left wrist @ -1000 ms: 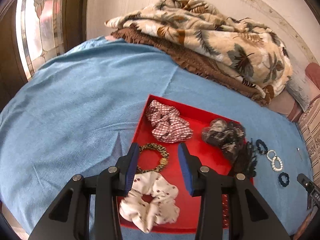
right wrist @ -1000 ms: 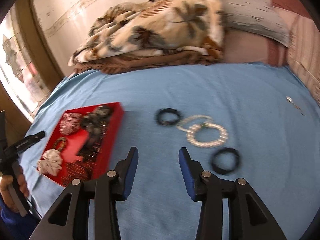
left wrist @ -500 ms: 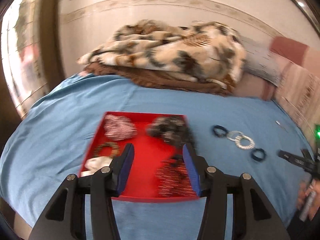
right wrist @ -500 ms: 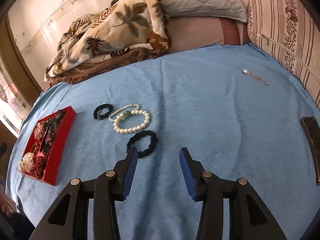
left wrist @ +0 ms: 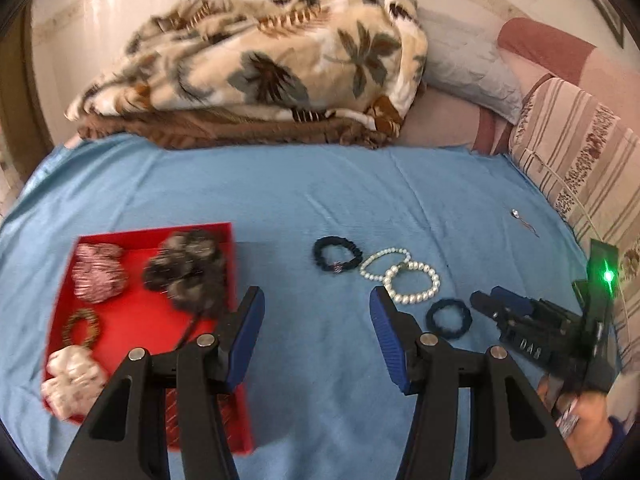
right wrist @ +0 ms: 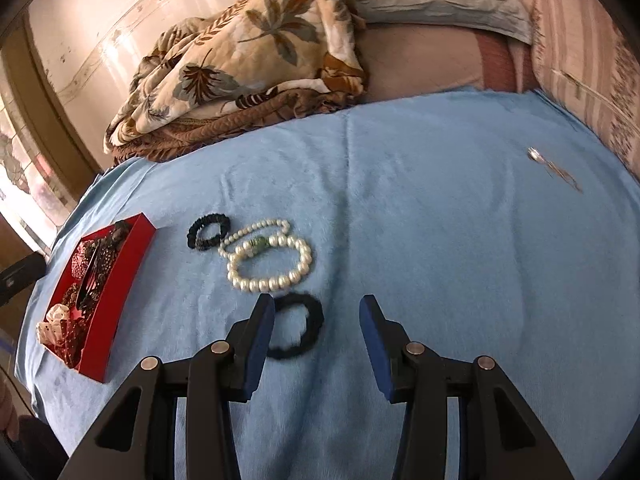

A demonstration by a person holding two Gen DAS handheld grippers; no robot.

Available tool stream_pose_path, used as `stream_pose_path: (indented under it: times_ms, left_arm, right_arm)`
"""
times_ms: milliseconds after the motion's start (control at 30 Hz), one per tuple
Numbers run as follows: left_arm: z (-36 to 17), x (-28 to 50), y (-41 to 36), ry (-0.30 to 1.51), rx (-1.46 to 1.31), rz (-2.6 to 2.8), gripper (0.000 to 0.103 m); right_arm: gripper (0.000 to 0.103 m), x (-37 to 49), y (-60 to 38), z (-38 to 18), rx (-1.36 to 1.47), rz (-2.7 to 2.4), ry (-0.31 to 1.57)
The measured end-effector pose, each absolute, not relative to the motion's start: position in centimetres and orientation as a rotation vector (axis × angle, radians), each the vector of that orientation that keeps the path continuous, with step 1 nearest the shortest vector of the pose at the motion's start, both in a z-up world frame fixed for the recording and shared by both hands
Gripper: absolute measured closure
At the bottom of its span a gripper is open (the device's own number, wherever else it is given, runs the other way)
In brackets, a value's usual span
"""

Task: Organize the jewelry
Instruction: 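Grasp the black beaded bracelet with left tool while right tool grasps pearl bracelet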

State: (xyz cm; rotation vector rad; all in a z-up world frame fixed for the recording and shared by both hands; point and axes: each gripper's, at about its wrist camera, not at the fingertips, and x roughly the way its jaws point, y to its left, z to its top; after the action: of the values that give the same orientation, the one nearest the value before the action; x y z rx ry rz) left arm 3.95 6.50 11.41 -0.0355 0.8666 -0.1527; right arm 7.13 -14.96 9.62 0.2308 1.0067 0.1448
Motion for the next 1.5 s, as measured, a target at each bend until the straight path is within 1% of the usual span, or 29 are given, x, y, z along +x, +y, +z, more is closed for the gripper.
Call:
stream_pose_path:
  times_ms: [100,133,167,400,533,667,767,867,900,933,1000,1033,1067,1100,1133,1500]
  left_arm:
    - [10.1,7.1,5.5,0.921,-0.042,-0.142,0.052]
    - [9.6,8.2,5.2,0.938,-0.044,-0.14,0.058]
    - [9.3,9.0,5.1,0.953,-0.045,-0.136,0.062]
    - [5.5,14.1,3.6,1.026,-0.026,-0.089,0.062]
    - [3.2,15.8,2.8,1.048,0.014,-0.053,0.062]
    - [1.2,16.8,2.8,1.079,0.01,-0.038,0.062]
    - [0.5,17.0,2.8,1.077,0.02,-0.035,0.062]
    - [0.5,17.0,2.2,1.06,0.057,-0.029,0.062]
    - [0.4,17.0,2.0,1.055,0.068,-0.026,0.062]
    - [0.5,17.0,1.9,1.052,0.08,-0.021,0.063]
    - [0.6,17.0,1.6,1.054,0.078,-0.036,0.076]
    - [0.6,16.9,1.4,1.06,0.08,-0.037,0.091]
    - [0.7,16.8,1.3,1.064,0.086,-0.035,0.095]
    - [0.8,16.7,1.1,1.066,0.09,-0.037,0.095]
    - [1.0,16.5,1.1,1.062,0.09,-0.04,0.095]
    - [6.0,11.7,0.3,0.945,0.086,-0.139,0.095]
  right_arm:
    - [0.055,9.0,-14.2,9.1,0.217,0.187,1.011]
    - [0.055,9.5,-14.0,8.8,0.213,0.203,1.015]
    - [0.055,10.0,-13.8,8.6,0.213,0.219,1.019]
    - [0.055,12.5,-13.1,6.6,0.229,0.29,1.074]
    - [0.055,12.9,-13.4,6.2,0.247,0.316,1.095]
    - [0.055,13.2,-13.0,5.4,0.199,0.314,1.126]
    - [0.059,13.1,-12.5,5.1,0.16,0.303,1.128]
    - [0.06,13.1,-11.8,4.8,0.111,0.3,1.124]
    - [0.061,13.1,-11.7,4.8,0.098,0.297,1.122]
    - [0.067,13.2,-11.4,4.7,0.072,0.285,1.119]
    - [0.075,13.3,-11.3,4.6,0.047,0.272,1.116]
    - [0.083,13.3,-11.3,4.6,0.041,0.266,1.114]
    - [0.088,13.3,-11.5,4.7,0.042,0.259,1.109]
    - [0.091,13.4,-11.7,4.7,0.054,0.259,1.107]
    - [0.092,13.4,-12.0,4.9,0.075,0.258,1.102]
    - [0.093,12.4,-12.6,9.0,0.189,0.292,0.962]
